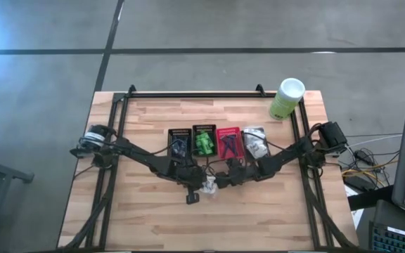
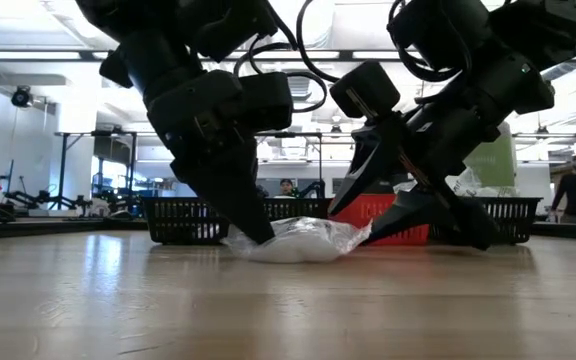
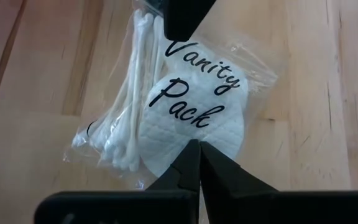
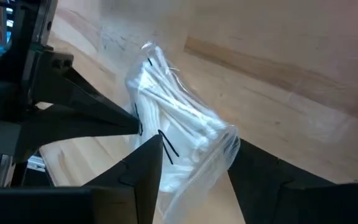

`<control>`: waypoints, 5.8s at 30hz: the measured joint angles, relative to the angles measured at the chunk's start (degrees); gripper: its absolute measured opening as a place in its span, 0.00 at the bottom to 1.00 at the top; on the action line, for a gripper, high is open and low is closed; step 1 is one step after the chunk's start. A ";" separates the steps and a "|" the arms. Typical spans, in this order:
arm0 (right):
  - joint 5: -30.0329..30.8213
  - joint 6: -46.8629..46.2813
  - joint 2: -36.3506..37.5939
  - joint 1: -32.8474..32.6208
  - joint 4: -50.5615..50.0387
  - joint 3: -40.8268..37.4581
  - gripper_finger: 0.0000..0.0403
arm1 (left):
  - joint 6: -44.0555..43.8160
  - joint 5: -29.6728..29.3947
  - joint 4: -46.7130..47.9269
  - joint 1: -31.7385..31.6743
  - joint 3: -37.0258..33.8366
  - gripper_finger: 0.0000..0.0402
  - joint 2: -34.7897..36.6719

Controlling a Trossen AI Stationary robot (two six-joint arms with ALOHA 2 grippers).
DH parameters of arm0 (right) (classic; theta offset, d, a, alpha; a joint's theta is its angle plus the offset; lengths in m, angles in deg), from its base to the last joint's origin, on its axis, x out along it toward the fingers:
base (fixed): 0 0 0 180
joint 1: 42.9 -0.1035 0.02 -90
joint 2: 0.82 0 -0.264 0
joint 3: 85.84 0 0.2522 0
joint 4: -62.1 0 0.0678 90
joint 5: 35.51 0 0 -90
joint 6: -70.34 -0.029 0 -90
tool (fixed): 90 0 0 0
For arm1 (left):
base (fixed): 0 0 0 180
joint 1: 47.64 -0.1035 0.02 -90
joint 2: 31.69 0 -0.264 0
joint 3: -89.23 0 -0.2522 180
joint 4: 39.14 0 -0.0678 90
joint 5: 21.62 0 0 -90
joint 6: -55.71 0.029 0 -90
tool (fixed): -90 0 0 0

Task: Pick & Place Travel size toiletries
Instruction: Put the white cotton pack into the right black basket, then return to Home Position

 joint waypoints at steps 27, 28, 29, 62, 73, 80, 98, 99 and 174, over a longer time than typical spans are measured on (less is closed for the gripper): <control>-1.41 2.12 0.00 0.09 -3.79 0.22 0.10 | -0.96 0.48 -5.76 -0.26 -0.84 0.02 -0.04; -1.38 2.35 0.00 0.07 -3.79 0.30 0.08 | -0.97 0.49 -6.30 -0.26 -0.77 0.02 -0.04; -1.38 2.78 0.00 0.07 -3.80 0.34 0.06 | -0.96 0.55 -6.61 -0.26 -0.67 0.02 -0.04; 18.10 10.71 45.68 1.98 -66.84 1.02 0.02 | -3.67 -2.91 3.42 0.06 0.15 0.03 11.69; 11.04 21.36 47.34 4.91 -70.37 0.94 0.02 | -3.72 -6.68 3.40 0.01 0.15 0.03 11.67; 16.26 24.43 47.49 5.45 -73.34 0.94 0.02 | -3.37 -9.47 3.44 -0.04 0.13 0.03 11.65; 12.24 28.61 47.41 7.96 -75.31 -6.62 0.02 | -3.39 -14.36 3.42 -1.07 0.13 0.03 11.61; 12.42 29.27 47.43 7.92 -74.28 -6.60 0.02 | -3.40 -14.36 3.46 -1.07 0.13 0.03 11.61; 16.30 49.22 46.47 10.48 -68.26 3.69 0.87 | -13.28 -14.15 0.10 -1.18 0.63 0.03 11.71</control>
